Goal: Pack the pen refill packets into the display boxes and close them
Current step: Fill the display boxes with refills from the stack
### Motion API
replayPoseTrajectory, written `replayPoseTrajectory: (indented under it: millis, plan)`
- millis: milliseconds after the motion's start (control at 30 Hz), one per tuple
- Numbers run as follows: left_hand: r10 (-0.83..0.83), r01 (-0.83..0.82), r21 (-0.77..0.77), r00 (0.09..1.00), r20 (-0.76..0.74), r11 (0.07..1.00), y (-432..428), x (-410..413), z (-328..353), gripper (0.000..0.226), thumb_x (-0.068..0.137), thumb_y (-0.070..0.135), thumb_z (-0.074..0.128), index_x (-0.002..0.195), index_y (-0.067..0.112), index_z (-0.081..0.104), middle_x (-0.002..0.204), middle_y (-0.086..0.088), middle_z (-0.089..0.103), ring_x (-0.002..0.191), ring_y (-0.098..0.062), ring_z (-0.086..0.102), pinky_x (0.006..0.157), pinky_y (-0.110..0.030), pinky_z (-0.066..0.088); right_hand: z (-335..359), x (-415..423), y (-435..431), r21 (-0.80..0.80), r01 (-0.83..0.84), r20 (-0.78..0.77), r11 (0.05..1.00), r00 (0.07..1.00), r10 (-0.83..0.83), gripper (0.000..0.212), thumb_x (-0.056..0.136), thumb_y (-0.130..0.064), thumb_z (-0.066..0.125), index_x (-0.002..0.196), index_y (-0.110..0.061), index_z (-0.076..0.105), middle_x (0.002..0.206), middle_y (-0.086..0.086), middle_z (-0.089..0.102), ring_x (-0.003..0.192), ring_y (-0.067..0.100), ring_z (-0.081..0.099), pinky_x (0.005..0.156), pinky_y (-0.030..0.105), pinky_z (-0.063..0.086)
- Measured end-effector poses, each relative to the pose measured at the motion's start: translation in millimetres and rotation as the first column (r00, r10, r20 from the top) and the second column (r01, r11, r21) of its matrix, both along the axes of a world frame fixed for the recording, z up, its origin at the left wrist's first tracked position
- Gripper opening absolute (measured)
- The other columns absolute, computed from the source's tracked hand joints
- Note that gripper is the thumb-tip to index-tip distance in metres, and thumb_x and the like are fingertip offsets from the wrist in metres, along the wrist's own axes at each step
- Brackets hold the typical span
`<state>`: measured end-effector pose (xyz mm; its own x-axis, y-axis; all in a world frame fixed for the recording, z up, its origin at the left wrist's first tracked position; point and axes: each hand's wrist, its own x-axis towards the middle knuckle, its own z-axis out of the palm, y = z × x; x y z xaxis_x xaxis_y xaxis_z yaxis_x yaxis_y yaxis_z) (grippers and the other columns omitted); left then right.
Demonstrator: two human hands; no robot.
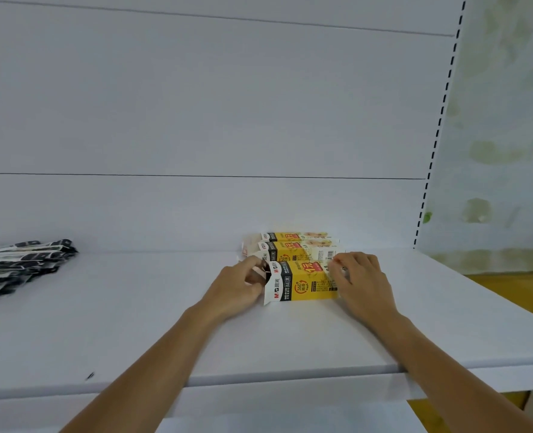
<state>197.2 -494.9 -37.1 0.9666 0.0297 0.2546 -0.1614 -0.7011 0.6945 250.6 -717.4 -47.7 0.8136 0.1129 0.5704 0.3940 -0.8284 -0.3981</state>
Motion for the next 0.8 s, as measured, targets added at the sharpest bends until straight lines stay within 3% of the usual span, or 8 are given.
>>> replayPoseTrajectory:
  millis: [100,167,333,467,533,600,700,800]
  plan:
    - [0.129,-0.128,-0.041,0.991,0.041,0.991,-2,-2,2,0.032,0.084,0.016,0.052,0.114,0.028,0.048,0.100,0.008,0.066,0.099,-0.014,0.058,0.085,-0.031,0.045,0,-1,0,-0.025,0.001,0.001,1.000,1.000,-0.001,0.028,0.094,-0.033,0.043,0.112,-0.019,0.058,0.117,0.000,0.057,0.112,0.019,0.041,0.085,0.034,0.043]
    - [0.187,-0.185,-0.034,0.980,0.069,0.982,-1,-2,2,0.024,0.084,0.019,0.054,0.106,0.028,0.058,0.106,0.009,0.066,0.102,-0.013,0.058,0.089,-0.032,0.045,1,-2,0,-0.037,0.003,0.004,0.999,1.000,-0.003,0.028,0.094,-0.033,0.042,0.111,-0.019,0.058,0.117,0.001,0.056,0.112,0.020,0.041,0.084,0.034,0.042]
    - [-0.027,0.028,0.008,0.997,-0.068,1.000,-6,-6,0,0.029,0.084,0.017,0.052,0.105,0.029,0.067,0.110,0.009,0.059,0.104,-0.002,0.043,0.071,-0.011,0.037,1,-4,1,-0.053,0.016,0.004,0.998,1.000,-0.016,0.026,0.094,-0.033,0.041,0.109,-0.019,0.058,0.115,0.000,0.057,0.110,0.019,0.041,0.082,0.033,0.040]
    - [-0.111,0.101,-0.112,0.989,-0.093,0.989,-3,-6,2,0.033,0.083,0.015,0.055,0.114,0.028,0.055,0.110,0.009,0.059,0.107,-0.010,0.053,0.080,-0.021,0.041,2,-5,3,-0.075,0.031,-0.014,0.997,0.999,-0.032,0.027,0.095,-0.033,0.039,0.108,-0.019,0.059,0.116,-0.001,0.057,0.112,0.019,0.042,0.088,0.038,0.038]
    - [0.010,-0.010,-0.013,0.999,-0.045,1.000,1,-4,-1,0.034,0.083,0.011,0.052,0.115,0.023,0.048,0.114,0.007,0.060,0.109,-0.014,0.053,0.089,-0.028,0.043,3,-10,5,-0.179,0.104,0.030,0.978,0.994,-0.100,0.033,0.093,-0.033,0.035,0.105,-0.019,0.062,0.113,-0.001,0.060,0.114,0.023,0.046,0.097,0.051,0.033]
    - [0.129,-0.134,0.141,0.991,0.046,0.981,8,0,1,0.032,0.085,0.015,0.051,0.117,0.020,0.049,0.116,0.006,0.060,0.111,-0.016,0.052,0.097,-0.032,0.039,15,-9,10,-0.263,0.180,0.164,0.948,0.976,-0.140,0.036,0.085,-0.030,0.039,0.102,-0.013,0.066,0.109,0.004,0.065,0.110,0.030,0.052,0.095,0.061,0.033]
    - [0.160,-0.195,0.310,0.978,0.136,0.930,27,-7,18,0.024,0.090,0.031,0.051,0.110,0.022,0.059,0.113,0.005,0.061,0.111,-0.017,0.053,0.096,-0.033,0.037,59,-10,40,-0.243,0.056,0.154,0.968,0.988,-0.018,0.039,0.090,-0.018,0.046,0.128,-0.012,0.052,0.132,0.005,0.053,0.122,0.027,0.043,0.100,0.046,0.034]
    - [0.158,-0.215,0.305,0.966,0.203,0.928,66,-38,37,0.030,0.094,0.040,0.043,0.107,0.023,0.064,0.109,0.003,0.061,0.106,-0.016,0.053,0.093,-0.032,0.040,95,-14,99,-0.187,-0.127,0.189,0.974,0.968,0.163,0.045,0.090,-0.013,0.046,0.135,-0.011,0.044,0.138,0.004,0.047,0.124,0.025,0.039,0.096,0.038,0.034]
